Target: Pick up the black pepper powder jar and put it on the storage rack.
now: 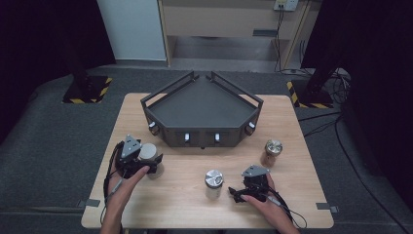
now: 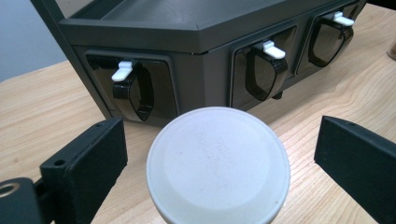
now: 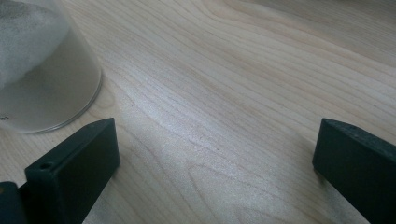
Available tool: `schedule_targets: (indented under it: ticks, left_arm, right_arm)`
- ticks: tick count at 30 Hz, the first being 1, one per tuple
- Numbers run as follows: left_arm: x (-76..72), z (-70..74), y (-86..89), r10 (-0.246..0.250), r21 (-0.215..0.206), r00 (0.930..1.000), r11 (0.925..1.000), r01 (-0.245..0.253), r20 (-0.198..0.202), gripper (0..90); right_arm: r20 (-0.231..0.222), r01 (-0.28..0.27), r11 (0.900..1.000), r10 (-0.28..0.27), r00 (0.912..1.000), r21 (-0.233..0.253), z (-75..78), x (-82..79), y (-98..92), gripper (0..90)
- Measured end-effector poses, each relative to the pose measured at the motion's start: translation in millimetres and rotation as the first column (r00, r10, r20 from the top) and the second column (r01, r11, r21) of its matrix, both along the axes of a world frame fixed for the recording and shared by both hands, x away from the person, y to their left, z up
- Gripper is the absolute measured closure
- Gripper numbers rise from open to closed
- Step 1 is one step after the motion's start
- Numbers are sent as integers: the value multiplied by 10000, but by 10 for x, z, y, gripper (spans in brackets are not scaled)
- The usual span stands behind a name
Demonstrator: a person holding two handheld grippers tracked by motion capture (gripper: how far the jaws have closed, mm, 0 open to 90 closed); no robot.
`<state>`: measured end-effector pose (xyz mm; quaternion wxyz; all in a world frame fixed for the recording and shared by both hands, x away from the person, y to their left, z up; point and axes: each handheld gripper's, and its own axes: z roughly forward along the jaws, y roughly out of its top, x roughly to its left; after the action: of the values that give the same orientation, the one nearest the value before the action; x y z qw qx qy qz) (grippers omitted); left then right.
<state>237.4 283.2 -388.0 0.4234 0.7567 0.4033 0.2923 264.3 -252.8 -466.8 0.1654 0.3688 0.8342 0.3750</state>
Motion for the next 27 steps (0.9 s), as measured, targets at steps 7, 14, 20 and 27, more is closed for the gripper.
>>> schedule_targets:
  ticks: [7, 14, 20, 27]
  left_arm:
    - [22, -68, 4, -44, 8, 10000, 10000, 44, -52, 14]
    - [36, -138, 35, 43, -143, 9999, 9999, -45, -166, 28]
    - [53, -186, 38, 56, -152, 9996, 9999, -60, -279, 32]
    - [58, -249, 13, 209, -315, 9993, 9993, -219, -312, 52]
  right_arm:
    - [0, -1, 10000, 1, 10000, -1, 0, 0, 0, 5]
    - [2, 25, 10000, -25, 10000, -4, 0, -4, 3, 5]
    - [0, 59, 10000, -59, 10000, 0, 0, -9, 7, 5]
    - [0, 60, 10000, -60, 10000, -2, 0, -9, 7, 5]
